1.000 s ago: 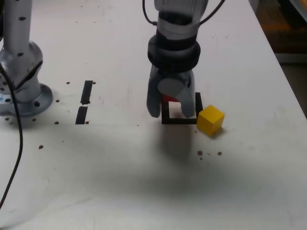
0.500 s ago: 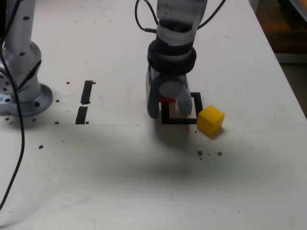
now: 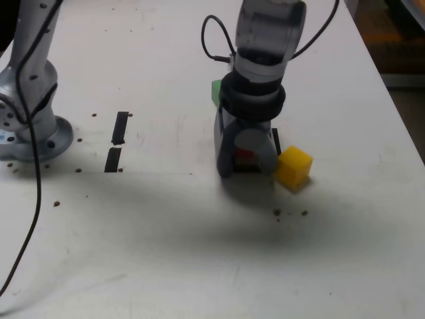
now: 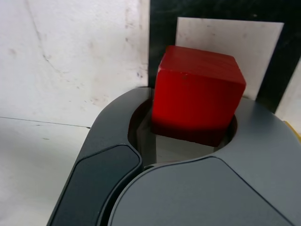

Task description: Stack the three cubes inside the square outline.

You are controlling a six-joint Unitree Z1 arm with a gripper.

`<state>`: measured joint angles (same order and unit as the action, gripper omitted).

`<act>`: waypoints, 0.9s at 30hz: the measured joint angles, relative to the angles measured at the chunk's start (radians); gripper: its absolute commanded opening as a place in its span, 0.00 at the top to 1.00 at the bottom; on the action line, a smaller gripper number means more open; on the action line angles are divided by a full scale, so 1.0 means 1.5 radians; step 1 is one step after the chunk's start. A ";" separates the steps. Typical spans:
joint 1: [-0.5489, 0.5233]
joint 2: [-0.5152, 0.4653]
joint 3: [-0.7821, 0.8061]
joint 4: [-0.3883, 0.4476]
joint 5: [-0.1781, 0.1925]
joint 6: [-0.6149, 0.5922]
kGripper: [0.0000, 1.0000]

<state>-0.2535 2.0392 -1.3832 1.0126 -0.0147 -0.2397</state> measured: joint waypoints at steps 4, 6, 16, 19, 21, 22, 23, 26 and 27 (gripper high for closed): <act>-0.010 0.009 -0.028 0.000 -0.001 0.000 0.74; -0.016 0.014 -0.042 0.001 -0.001 0.000 0.74; -0.022 0.014 -0.034 0.021 -0.009 -0.002 0.74; -0.022 0.006 -0.026 0.021 -0.010 -0.003 0.74; -0.022 0.002 -0.017 0.021 -0.010 -0.004 0.74; -0.022 0.001 -0.012 0.021 -0.010 -0.004 0.74; -0.022 0.001 -0.008 0.020 -0.010 -0.005 0.74; -0.022 0.001 -0.006 0.016 -0.010 -0.005 0.74; -0.022 0.000 -0.006 0.015 -0.009 -0.005 0.74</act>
<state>-0.2867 2.0393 -1.3918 1.0352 -0.0289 -0.2467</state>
